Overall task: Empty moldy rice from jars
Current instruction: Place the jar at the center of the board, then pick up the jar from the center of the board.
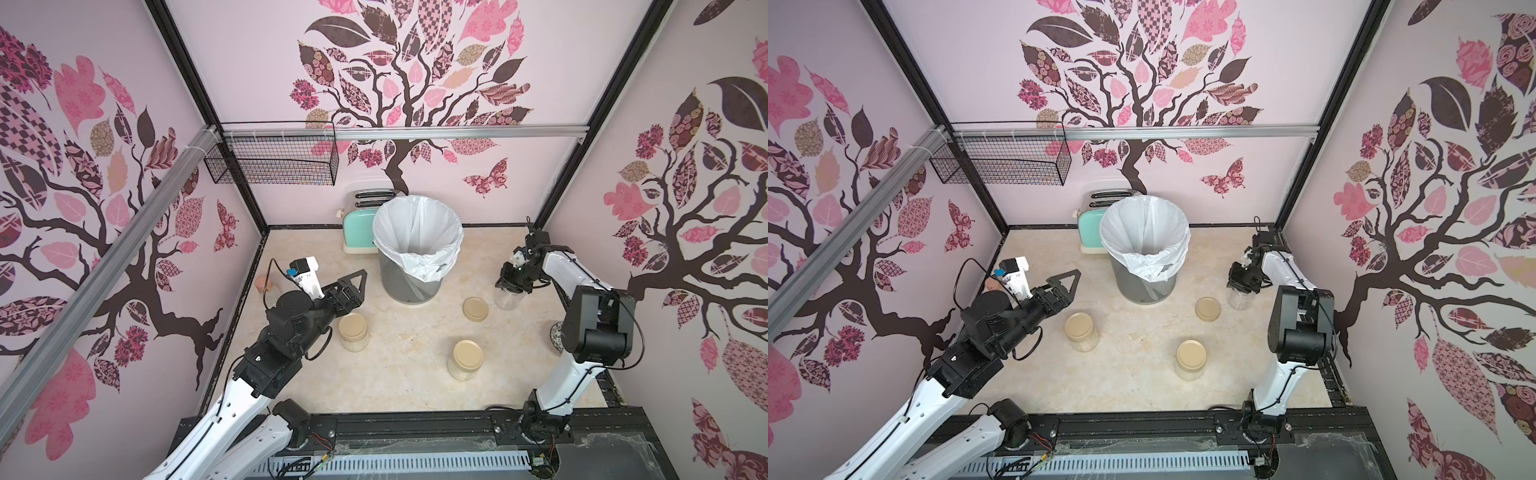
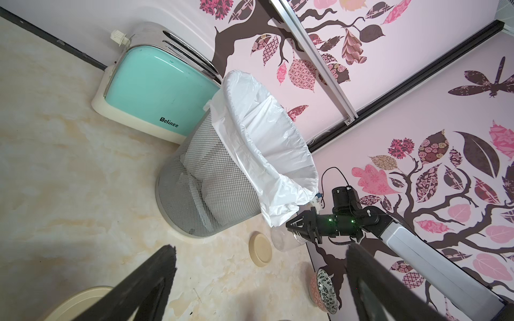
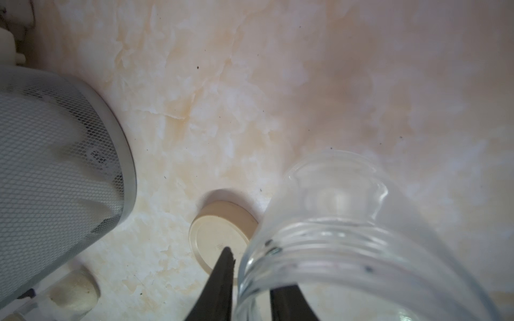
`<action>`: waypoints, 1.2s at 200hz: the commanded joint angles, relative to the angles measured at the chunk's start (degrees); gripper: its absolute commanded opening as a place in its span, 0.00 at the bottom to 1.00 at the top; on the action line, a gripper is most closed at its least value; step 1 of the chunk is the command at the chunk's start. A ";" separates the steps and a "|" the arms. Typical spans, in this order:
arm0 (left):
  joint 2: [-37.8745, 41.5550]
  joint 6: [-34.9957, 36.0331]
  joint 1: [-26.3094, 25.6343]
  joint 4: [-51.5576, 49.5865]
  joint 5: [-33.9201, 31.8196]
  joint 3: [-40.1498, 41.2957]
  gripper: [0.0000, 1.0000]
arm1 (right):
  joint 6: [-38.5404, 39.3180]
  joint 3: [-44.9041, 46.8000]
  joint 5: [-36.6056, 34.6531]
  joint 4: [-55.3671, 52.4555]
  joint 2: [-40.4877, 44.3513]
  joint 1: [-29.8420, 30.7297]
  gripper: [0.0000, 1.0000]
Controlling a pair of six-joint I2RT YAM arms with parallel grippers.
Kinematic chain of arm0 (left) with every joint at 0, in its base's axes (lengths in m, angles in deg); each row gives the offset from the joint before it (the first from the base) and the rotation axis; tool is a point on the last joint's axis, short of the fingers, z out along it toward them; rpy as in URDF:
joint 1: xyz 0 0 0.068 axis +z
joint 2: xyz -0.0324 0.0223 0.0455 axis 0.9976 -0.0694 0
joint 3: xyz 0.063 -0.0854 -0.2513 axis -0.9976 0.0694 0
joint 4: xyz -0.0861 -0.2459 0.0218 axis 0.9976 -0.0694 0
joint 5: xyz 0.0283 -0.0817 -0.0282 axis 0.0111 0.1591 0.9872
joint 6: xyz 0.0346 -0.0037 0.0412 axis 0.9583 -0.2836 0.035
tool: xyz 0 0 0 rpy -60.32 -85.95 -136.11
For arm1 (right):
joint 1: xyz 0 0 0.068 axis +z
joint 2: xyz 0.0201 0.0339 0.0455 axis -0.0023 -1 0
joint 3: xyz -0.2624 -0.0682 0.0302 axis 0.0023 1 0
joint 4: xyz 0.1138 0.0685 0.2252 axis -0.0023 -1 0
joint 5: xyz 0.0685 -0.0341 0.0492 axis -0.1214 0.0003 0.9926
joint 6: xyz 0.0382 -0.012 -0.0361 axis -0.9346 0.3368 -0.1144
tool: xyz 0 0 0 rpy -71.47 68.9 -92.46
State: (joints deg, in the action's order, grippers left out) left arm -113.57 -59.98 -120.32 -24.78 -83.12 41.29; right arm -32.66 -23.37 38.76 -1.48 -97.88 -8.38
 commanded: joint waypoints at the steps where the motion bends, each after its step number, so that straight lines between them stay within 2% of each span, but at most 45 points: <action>1: 0.03 1.14 0.20 0.01 -0.01 0.08 0.98 | 0.51 -2.85 0.07 -1.91 0.25 -0.54 0.36; 94: -0.44 2.93 0.20 0.71 2.13 1.04 0.98 | 0.29 -11.29 -4.93 -7.98 6.77 -0.55 0.72; 122: 0.16 5.33 0.20 0.59 3.05 1.92 0.98 | 0.25 -11.60 -6.49 -9.57 10.23 -0.38 0.89; 131: 0.49 6.29 0.15 0.54 3.09 2.17 0.98 | 0.14 -11.24 -6.86 -9.64 11.78 0.00 0.99; 175: 1.28 10.57 0.17 -1.95 4.15 2.65 0.98 | -1.68 -6.01 -10.94 -9.13 21.33 8.31 1.00; 240: 2.31 13.01 0.12 -4.03 7.63 5.01 0.97 | -9.20 6.41 -17.96 -7.08 30.81 27.17 0.99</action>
State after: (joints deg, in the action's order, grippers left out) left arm -111.82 -49.47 -120.32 -27.57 -77.63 45.20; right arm -38.13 -19.22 25.20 -7.82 -68.99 14.06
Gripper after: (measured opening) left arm 0.970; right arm 0.995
